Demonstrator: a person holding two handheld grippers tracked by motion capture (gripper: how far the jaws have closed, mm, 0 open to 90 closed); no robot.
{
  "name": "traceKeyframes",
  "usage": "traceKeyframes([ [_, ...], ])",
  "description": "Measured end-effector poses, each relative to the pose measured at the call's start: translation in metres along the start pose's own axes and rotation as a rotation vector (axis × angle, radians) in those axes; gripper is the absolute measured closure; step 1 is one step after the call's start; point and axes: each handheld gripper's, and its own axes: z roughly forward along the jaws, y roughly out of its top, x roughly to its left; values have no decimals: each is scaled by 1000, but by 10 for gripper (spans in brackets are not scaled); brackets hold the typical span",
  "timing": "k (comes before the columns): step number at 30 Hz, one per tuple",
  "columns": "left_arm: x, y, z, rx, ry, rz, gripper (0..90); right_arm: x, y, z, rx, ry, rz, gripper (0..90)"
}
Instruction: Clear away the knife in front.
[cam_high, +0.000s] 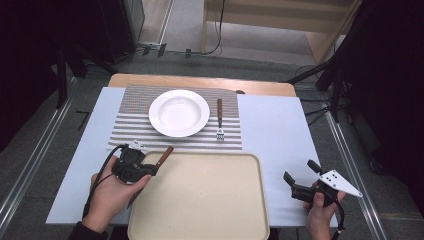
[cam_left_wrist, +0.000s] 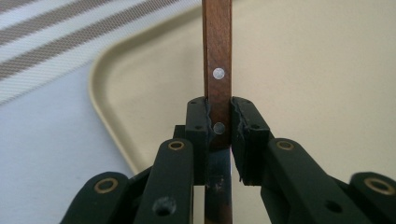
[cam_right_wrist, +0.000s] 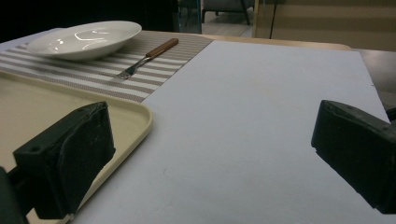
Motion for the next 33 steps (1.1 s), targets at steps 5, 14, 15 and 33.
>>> traceKeyframes([
  [5,-5,-7,7,6,-24,-13,769,0,0,0,0,0,0,0],
  [14,-10,-20,19,4,-51,-49,767,0,0,0,3,-2,-1,0],
  [15,-10,-20,20,2,-52,-53,767,0,0,0,3,-2,0,0],
  [33,-8,-31,18,-126,-13,-57,660,1,0,0,5,-7,-3,0],
])
